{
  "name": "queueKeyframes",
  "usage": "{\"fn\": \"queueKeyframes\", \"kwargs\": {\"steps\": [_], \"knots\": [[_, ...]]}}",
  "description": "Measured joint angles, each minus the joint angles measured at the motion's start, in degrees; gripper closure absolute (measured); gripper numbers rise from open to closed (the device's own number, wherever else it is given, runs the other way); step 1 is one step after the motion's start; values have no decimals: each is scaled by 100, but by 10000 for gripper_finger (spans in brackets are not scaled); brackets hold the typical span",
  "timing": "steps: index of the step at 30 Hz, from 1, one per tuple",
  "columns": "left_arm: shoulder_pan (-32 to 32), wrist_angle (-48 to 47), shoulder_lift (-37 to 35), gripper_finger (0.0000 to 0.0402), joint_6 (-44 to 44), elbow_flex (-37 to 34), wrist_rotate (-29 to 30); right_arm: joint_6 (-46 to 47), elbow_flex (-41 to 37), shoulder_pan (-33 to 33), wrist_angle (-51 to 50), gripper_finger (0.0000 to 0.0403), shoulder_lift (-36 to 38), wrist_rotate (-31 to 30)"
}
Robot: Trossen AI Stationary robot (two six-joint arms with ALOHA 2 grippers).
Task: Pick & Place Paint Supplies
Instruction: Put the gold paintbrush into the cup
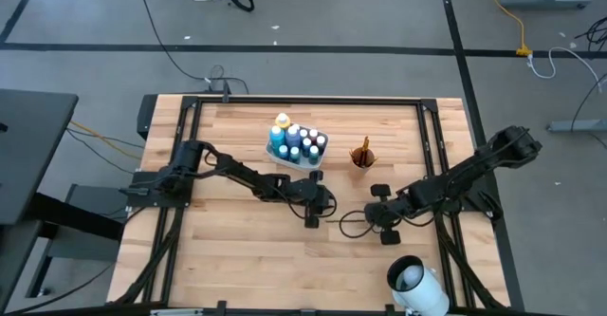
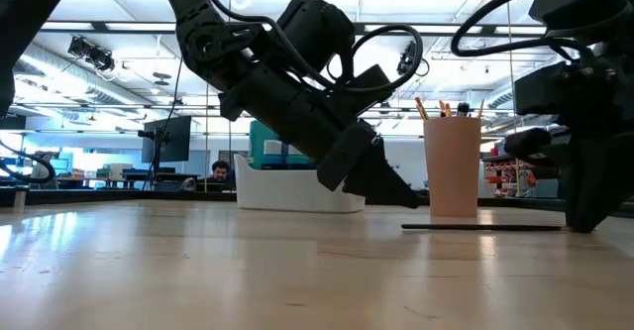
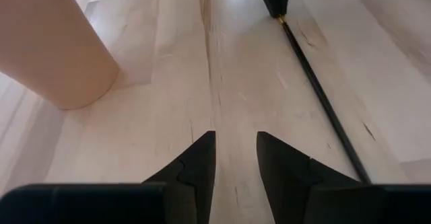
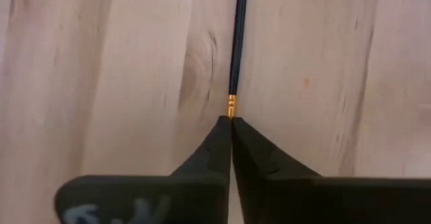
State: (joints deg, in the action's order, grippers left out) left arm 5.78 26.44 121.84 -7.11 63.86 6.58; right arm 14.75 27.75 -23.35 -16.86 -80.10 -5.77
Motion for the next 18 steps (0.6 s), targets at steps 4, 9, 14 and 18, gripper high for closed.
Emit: {"fn": "queueKeyframes", "kwargs": {"steps": [4,9,14,18], "knots": [[0,2,0,285,-20,0,9,-194,-6,-7,-83,391,51,-132],[0,0,0,285,-19,1,7,-214,-11,-4,-108,349,53,-124],[0,0,0,285,74,0,9,-217,-11,-4,-175,299,55,-225],[0,0,0,285,159,0,7,-84,-11,1,-230,279,60,-198]]}}
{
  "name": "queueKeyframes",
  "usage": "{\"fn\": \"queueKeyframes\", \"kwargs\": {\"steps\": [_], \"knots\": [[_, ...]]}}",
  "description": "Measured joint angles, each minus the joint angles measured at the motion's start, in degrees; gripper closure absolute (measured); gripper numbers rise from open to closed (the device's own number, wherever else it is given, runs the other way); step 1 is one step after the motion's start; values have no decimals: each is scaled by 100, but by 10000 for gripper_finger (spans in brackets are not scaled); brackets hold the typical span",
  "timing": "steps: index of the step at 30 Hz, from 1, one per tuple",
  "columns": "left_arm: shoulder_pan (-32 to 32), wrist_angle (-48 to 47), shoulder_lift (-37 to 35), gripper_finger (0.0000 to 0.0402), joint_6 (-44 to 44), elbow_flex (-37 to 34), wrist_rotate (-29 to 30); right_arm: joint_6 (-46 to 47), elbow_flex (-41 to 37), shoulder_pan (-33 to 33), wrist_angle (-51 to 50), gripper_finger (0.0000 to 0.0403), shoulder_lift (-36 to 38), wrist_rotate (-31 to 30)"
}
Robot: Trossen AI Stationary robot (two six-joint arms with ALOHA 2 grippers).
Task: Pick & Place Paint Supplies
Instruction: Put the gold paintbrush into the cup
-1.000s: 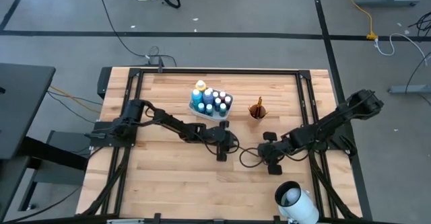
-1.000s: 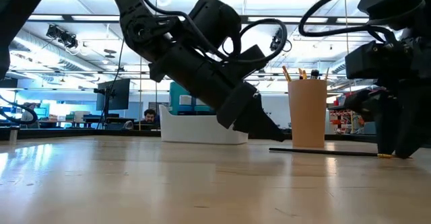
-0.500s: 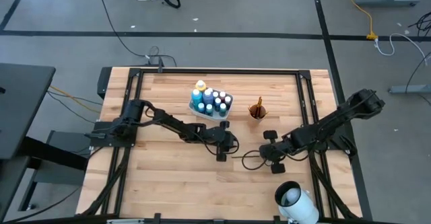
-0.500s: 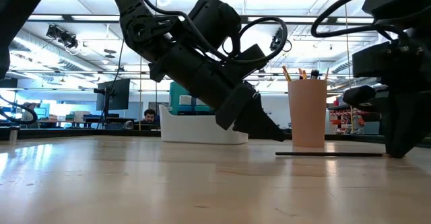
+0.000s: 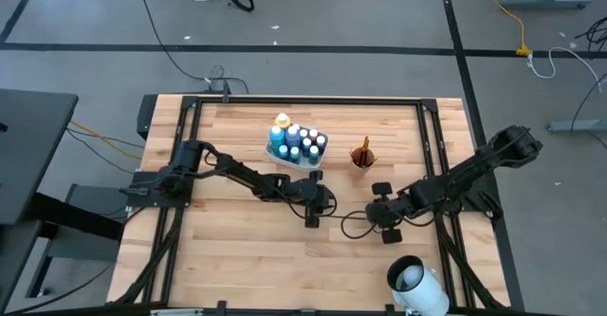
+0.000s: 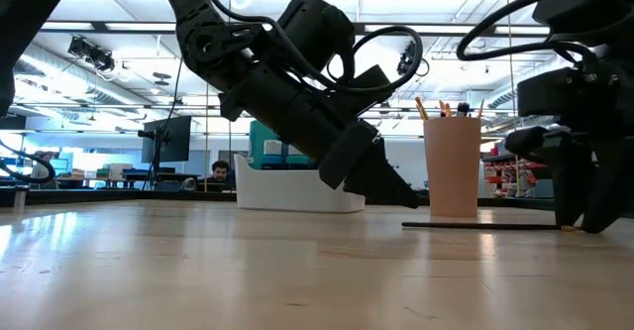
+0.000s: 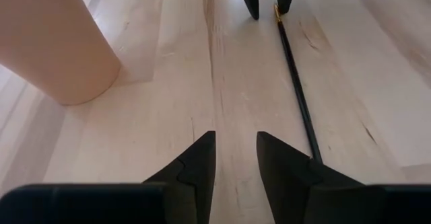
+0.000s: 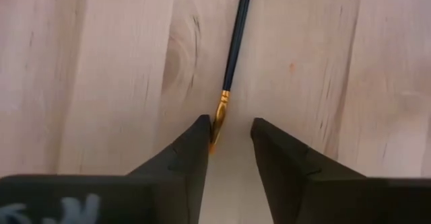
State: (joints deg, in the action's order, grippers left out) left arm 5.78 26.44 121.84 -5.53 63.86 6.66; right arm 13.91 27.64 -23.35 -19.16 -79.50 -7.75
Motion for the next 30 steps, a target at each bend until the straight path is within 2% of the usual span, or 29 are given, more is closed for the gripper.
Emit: {"fn": "queueKeyframes", "kwargs": {"steps": [5,14,21,30], "knots": [[0,0,0,285,1,0,0,53,9,3,-87,285,12,107],[0,0,2,285,-4,0,0,24,11,8,-361,331,159,333],[0,2,2,285,-30,0,0,-87,0,3,-717,394,318,361],[0,2,2,285,-25,0,0,60,79,-2,-756,394,441,368]]}}
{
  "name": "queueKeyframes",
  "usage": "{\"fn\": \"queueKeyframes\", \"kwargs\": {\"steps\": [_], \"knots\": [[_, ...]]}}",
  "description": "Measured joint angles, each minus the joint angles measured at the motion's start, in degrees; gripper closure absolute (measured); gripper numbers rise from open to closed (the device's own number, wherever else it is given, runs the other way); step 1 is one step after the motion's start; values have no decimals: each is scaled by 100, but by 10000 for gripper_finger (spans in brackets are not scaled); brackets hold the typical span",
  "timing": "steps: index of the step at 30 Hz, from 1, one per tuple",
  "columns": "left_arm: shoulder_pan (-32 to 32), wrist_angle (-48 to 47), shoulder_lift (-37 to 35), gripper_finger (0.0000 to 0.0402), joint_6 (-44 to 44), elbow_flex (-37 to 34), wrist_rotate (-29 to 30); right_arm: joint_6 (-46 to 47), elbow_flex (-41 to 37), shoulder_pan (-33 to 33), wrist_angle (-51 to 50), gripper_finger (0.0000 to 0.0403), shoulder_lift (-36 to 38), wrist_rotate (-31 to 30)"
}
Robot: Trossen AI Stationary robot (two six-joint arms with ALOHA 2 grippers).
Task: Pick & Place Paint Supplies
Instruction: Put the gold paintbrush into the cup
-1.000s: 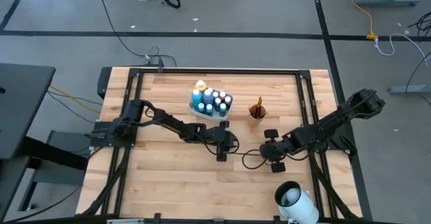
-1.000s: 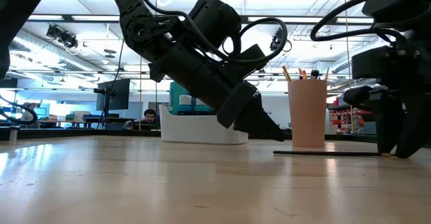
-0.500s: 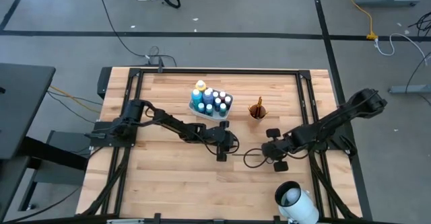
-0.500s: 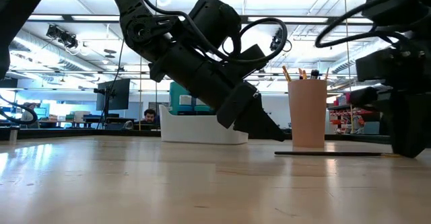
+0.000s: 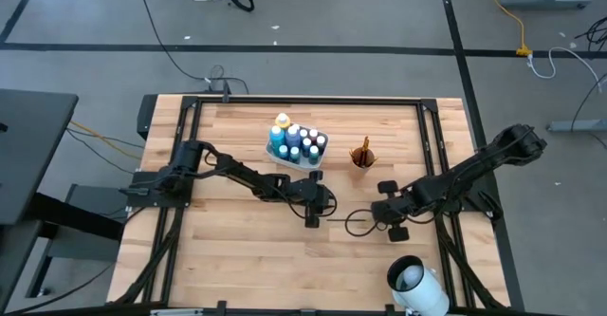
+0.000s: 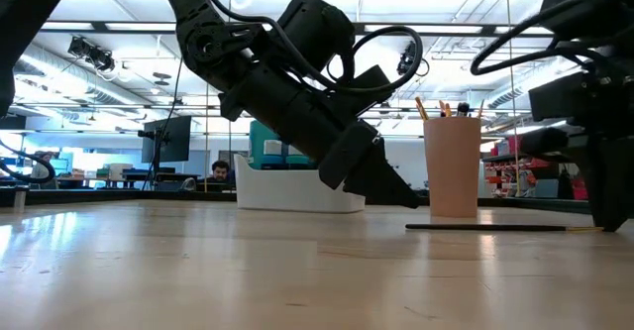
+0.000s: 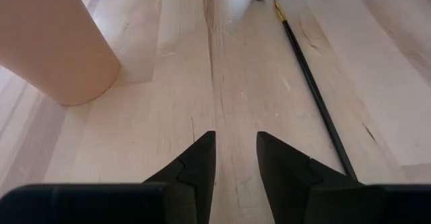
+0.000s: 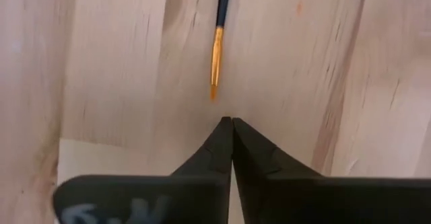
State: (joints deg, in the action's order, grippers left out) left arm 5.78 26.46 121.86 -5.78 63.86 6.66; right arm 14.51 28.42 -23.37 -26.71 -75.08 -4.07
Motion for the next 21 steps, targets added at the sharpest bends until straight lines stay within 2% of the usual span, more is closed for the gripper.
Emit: {"fn": "queueKeyframes", "kwargs": {"steps": [3,8,15,18,21], "knots": [[0,5,0,285,0,0,0,2,-2,-1,-57,375,31,85],[0,15,0,285,0,0,-2,73,-2,-1,-23,315,41,239],[0,39,0,285,0,0,0,-50,-7,-1,318,238,38,43],[0,39,1,285,0,0,0,-87,-59,-1,407,226,34,-239],[0,41,0,285,-20,0,0,-162,-122,1,640,231,32,-359]]}}
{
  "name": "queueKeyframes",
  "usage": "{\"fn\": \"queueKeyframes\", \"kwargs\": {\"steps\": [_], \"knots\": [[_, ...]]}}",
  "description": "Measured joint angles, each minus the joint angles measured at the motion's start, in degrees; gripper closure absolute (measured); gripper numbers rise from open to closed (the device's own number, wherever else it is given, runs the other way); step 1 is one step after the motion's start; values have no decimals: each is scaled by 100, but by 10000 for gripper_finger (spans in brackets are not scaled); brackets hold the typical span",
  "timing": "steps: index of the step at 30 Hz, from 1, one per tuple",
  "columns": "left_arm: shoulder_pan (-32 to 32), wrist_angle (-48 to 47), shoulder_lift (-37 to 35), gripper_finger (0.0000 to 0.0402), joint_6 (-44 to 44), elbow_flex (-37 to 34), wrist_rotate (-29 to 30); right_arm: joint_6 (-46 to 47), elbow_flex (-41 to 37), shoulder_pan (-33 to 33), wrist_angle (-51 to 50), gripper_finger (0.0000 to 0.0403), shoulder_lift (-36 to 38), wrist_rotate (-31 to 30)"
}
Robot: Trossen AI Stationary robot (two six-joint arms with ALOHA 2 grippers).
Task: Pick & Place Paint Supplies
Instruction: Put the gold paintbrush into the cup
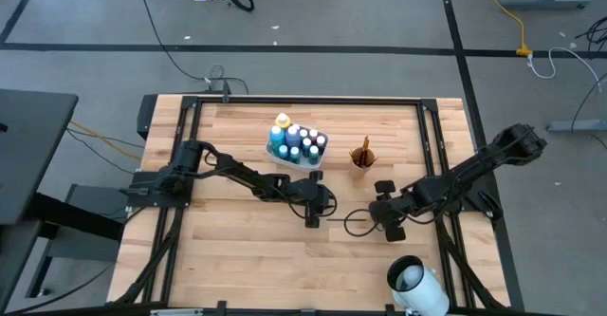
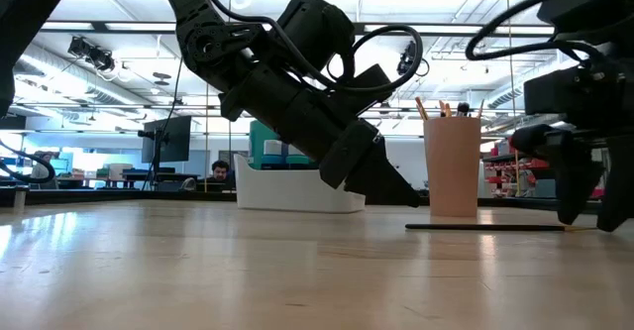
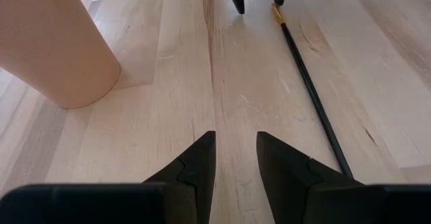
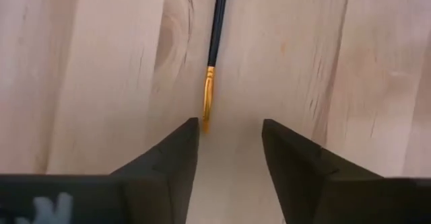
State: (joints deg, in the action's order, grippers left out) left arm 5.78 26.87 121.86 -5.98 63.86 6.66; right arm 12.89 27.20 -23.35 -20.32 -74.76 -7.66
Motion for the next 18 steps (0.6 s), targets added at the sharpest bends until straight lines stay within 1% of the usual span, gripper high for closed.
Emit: {"fn": "queueKeyframes", "kwargs": {"steps": [5,8,10,13,16,18], "knots": [[0,-2,0,285,0,0,-2,68,-109,4,233,261,-7,164],[0,-2,0,285,0,0,-2,173,-112,0,252,280,-7,160],[0,-2,0,285,-11,0,-2,86,-114,-1,275,295,-8,160],[0,0,0,285,-24,0,-2,-64,-114,-4,300,330,-28,111],[0,-2,2,285,-24,0,-2,-143,-112,-2,304,377,-48,82],[0,-2,0,285,-24,0,-2,-141,-112,-2,304,395,-50,74]]}}
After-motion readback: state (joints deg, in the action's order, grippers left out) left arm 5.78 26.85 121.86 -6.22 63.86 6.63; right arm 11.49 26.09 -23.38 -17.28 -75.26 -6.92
